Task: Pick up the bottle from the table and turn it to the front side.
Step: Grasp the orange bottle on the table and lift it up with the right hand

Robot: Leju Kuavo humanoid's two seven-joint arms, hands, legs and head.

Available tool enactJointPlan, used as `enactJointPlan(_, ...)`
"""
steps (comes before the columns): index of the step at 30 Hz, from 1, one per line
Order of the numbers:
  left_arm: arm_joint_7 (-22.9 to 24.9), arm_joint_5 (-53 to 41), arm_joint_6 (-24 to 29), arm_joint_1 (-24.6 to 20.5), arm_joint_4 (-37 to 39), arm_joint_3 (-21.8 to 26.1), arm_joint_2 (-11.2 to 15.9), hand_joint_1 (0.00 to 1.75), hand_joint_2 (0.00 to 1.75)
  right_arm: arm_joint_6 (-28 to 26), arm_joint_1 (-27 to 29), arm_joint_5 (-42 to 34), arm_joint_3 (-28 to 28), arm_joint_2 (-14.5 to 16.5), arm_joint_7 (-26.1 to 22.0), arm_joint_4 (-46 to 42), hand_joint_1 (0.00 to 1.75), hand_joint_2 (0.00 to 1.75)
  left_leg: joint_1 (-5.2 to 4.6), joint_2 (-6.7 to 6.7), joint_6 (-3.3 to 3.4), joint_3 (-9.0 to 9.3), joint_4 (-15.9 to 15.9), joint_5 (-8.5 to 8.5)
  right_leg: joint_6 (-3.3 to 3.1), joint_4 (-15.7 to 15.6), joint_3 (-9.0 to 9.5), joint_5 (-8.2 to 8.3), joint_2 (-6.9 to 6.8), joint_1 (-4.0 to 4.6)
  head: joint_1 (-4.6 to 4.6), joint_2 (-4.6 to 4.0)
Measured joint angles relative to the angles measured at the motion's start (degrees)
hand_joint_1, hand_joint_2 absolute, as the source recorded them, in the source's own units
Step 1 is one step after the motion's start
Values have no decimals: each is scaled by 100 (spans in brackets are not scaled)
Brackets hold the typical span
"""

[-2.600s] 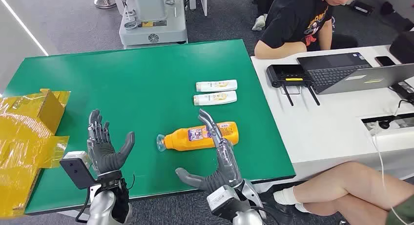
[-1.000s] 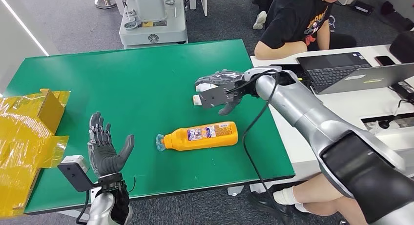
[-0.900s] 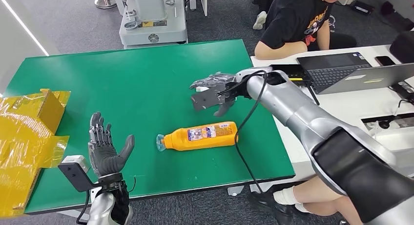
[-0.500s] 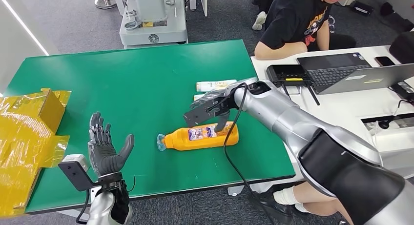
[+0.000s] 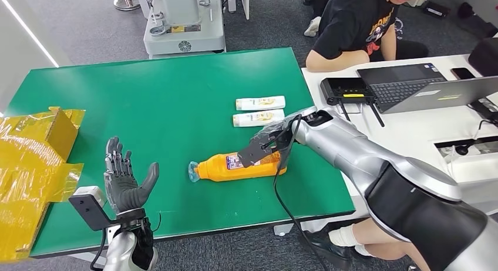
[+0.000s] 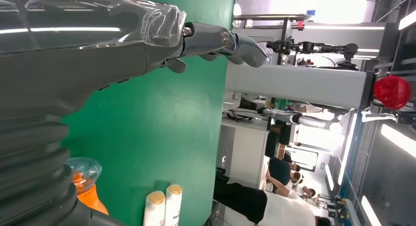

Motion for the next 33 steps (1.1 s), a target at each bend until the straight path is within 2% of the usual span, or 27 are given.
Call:
enactJointPlan(6, -1, 4, -1, 0, 1, 4, 13, 0, 175, -125, 202, -114, 91, -117, -88, 19, 0, 175, 0, 1, 0, 0, 0, 0, 0, -1, 0, 0, 1, 0, 0, 0)
enactJointPlan(13, -1, 5, 3, 0, 4, 7, 16, 0, 175, -413, 453, -282, 120, -124, -161, 33, 0, 175, 1, 2, -1, 0, 0, -1, 0, 0, 0, 0, 1, 0, 0, 0)
enactJointPlan(27, -2, 18, 32, 3, 3, 7, 16, 0, 175, -581, 629, -255, 176, -117, -249, 31, 0, 175, 0, 2, -1, 0, -1, -1, 0, 0, 1, 0, 1, 1, 0, 0)
enactJointPlan(33, -2, 31, 95, 37, 3, 7, 16, 0, 175, -1337, 689, -9, 255, -24, -199, 26, 0, 175, 1, 2, -1, 0, -1, -1, 0, 1, 2, 0, 1, 1, -1, 0)
